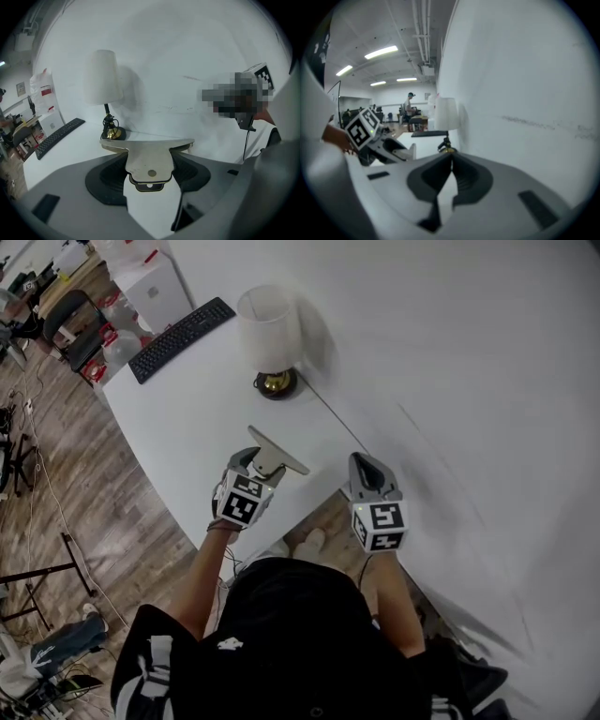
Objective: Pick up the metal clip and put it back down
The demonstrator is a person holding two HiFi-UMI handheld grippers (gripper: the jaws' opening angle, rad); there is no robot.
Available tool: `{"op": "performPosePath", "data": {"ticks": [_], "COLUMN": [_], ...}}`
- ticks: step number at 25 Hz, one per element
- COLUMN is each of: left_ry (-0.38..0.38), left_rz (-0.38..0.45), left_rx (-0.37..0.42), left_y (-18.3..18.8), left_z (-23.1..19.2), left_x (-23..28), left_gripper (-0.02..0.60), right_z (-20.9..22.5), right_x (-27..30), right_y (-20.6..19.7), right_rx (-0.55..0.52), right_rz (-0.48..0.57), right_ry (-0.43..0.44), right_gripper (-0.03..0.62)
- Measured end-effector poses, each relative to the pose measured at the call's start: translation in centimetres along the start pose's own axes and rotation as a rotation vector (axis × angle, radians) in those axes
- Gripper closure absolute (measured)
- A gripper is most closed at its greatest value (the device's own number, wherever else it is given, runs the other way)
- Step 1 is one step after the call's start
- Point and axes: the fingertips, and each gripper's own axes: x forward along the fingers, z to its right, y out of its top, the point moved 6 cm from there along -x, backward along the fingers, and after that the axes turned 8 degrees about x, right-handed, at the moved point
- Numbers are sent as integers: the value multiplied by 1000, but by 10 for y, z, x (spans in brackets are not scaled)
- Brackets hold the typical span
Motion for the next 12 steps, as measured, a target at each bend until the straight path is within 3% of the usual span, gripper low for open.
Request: {"op": "performPosePath", "data": {"ticks": [7,12], "left_ry": [45,75], "left_rz": [117,199], "left_rx": [20,34], "left_y": [35,65], "left_z": [1,-1], "left_x": [-41,-69], "left_gripper": [276,276], "right_z": [0,-3], "right_x": [-8,-16], "right_y": [18,41], "right_rx": [-33,7], "right_rz": [49,97], "right_ry": [-7,1], "right_gripper": [559,560]}}
